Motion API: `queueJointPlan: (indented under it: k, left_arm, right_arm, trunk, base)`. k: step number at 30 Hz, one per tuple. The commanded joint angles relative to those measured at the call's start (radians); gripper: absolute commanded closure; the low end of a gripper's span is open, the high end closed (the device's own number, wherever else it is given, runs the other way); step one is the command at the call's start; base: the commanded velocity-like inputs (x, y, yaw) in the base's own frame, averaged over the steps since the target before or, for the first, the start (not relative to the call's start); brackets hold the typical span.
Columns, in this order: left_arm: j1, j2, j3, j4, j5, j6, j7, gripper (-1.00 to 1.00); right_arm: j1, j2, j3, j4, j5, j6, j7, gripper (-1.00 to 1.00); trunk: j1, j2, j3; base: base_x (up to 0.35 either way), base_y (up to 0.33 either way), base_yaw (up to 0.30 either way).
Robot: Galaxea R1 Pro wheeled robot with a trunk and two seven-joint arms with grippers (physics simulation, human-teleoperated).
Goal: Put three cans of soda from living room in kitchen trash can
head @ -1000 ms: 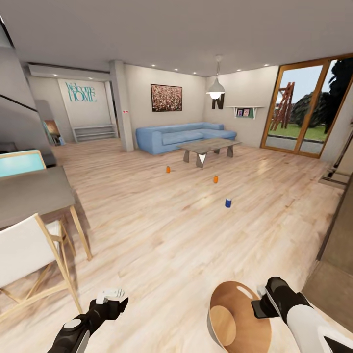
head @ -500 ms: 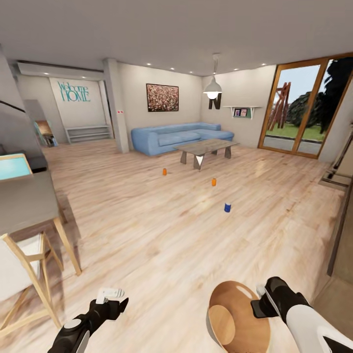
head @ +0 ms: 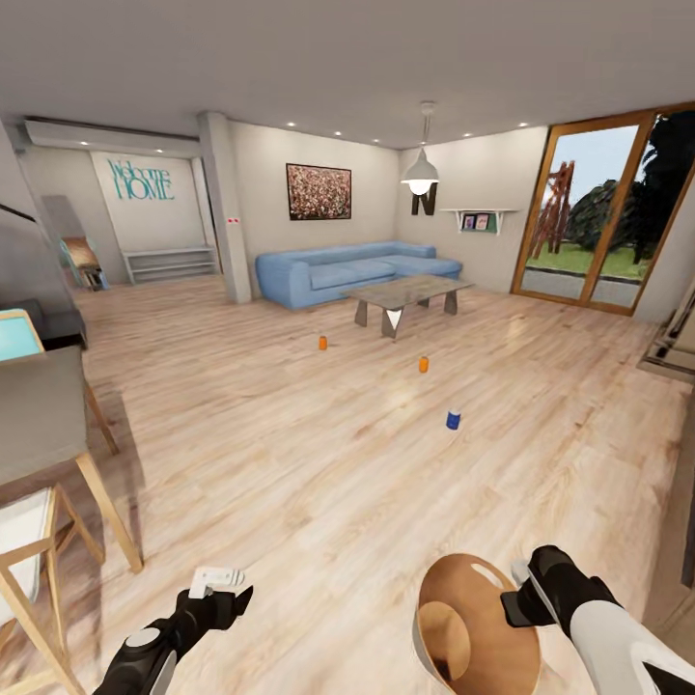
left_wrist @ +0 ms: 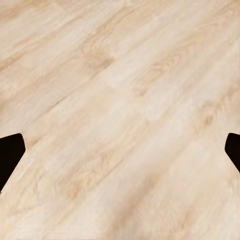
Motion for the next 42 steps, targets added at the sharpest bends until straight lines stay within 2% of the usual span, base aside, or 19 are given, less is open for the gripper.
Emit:
queueJointPlan:
  k: [1,5,8,19,42]
  left_arm:
    - [0.000,0.000,0.000,0.000,0.000,0.000,0.000,-1.00]
    - [0.000,0.000,0.000,0.000,0.000,0.000,0.000,-1.00]
    - [0.000,0.000,0.000,0.000,0.000,0.000,0.000,-1.00]
    - [0.000,0.000,0.000,0.000,0.000,0.000,0.000,-1.00]
    - [0.000,0.000,-0.002,0.000,0.001,0.000,0.000,-1.00]
  right_arm:
    - [0.000,-0.004,0.000,0.002,-0.013,0.002,0.000,1.00]
    - [0.000,-0.024,0.000,0.006,-0.014,0.001,-0.001,1.00]
    - [0.007,-0.050,0.000,0.008,-0.013,0.001,-0.001,1.00]
    - [0.019,-0.100,0.000,0.009,-0.013,0.001,0.000,1.00]
    - [0.025,-0.104,0.000,0.009,-0.016,0.000,-0.001,1.00]
  trunk:
    - [0.000,0.000,0.000]
    - [0.000,0.000,0.000]
    - [0.000,0.000,0.000]
    - [0.000,0.000,0.000]
    - [0.000,0.000,0.000]
  base:
    - [0.326,0.000,0.000]
    - [0.326,0.000,0.000]
    - [0.326,0.000,0.000]
    - [0.326,0.000,0.000]
    - [0.326,0.000,0.000]
